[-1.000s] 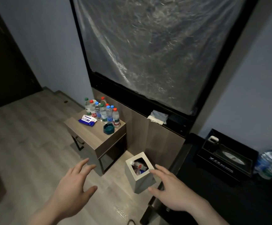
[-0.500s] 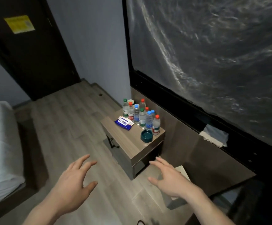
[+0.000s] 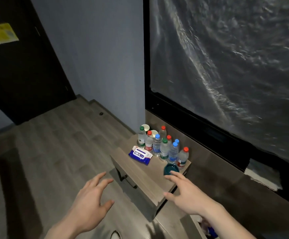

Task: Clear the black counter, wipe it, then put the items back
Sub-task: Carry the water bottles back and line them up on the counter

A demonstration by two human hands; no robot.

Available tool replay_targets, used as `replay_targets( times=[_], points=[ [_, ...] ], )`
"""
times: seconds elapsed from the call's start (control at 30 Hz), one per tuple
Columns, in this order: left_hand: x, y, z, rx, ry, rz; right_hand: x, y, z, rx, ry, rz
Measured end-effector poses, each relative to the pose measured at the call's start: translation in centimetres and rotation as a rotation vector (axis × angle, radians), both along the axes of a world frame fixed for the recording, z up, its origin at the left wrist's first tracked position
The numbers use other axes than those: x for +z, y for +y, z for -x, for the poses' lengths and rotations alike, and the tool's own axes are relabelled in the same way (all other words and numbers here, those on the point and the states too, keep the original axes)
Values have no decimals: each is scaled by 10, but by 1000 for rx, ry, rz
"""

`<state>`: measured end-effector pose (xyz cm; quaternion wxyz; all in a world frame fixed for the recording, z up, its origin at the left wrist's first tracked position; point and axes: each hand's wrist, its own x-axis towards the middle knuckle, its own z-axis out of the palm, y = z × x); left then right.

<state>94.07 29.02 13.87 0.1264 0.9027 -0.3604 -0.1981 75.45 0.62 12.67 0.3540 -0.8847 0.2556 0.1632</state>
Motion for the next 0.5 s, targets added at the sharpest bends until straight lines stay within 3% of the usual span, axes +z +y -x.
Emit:
replay_targets(
  times=[0.27, 0.5],
  points=[
    [-6, -52, -145, -240, 17, -93, -13, 8, -103, -167, 37, 34],
    [-23, -125, -216, -354, 74, -123, -27, -16, -145, -322, 47, 20]
  ],
)
